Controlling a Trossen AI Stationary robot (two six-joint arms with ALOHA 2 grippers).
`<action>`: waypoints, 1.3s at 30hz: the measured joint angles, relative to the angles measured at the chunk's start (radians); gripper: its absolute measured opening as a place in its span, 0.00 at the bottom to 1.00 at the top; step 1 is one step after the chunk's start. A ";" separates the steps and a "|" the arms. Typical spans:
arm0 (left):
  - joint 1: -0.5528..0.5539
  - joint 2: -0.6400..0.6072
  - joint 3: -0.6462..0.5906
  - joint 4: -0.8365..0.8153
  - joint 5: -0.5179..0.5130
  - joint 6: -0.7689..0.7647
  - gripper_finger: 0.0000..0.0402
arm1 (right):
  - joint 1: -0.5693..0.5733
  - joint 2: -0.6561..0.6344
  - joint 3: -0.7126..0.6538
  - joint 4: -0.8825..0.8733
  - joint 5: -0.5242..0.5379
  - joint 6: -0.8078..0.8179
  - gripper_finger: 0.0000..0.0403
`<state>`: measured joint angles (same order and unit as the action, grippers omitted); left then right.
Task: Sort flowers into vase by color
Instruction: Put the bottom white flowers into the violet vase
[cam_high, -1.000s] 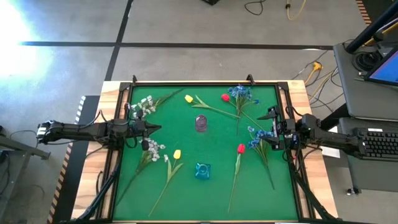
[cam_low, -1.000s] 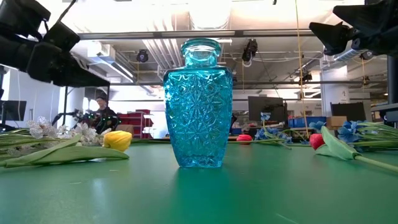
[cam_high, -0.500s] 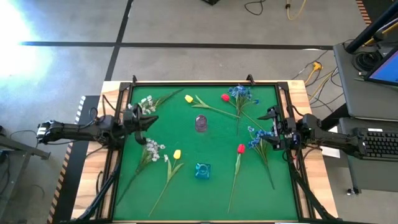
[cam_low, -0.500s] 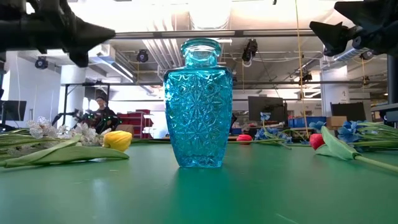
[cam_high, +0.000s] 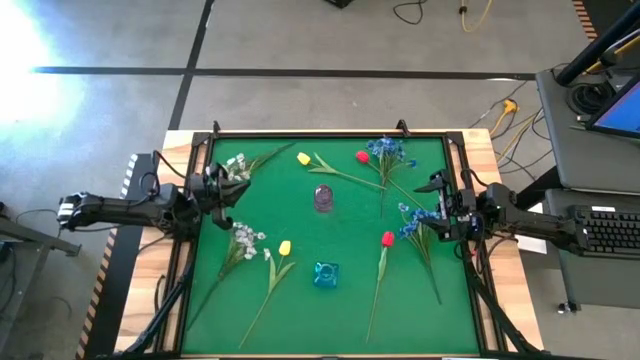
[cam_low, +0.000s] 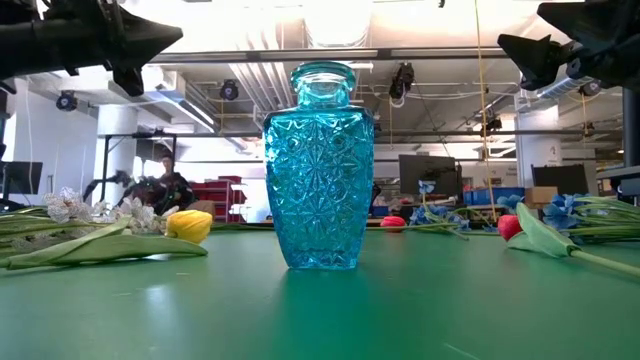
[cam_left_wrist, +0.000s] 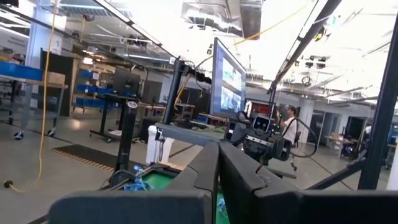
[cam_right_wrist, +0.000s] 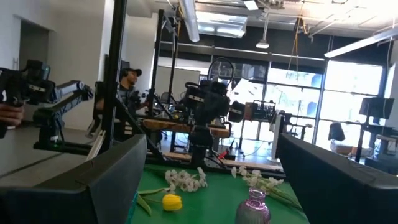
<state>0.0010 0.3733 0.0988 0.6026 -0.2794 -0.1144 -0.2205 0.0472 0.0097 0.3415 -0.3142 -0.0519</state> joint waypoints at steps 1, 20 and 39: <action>0.000 0.007 0.000 0.004 0.000 0.000 0.00 | 0.000 0.000 0.000 0.000 0.000 0.000 0.88; 0.001 0.104 0.000 0.103 -0.071 -0.055 0.00 | 0.000 0.001 0.000 0.001 0.028 0.060 0.88; 0.000 0.436 0.062 0.424 -0.051 -0.186 0.00 | 0.001 0.037 0.048 -0.051 -0.030 0.401 0.88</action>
<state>0.0006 0.8097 0.1609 1.0270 -0.3305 -0.3009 -0.2199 0.0844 0.0575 0.2900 -0.3446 0.3492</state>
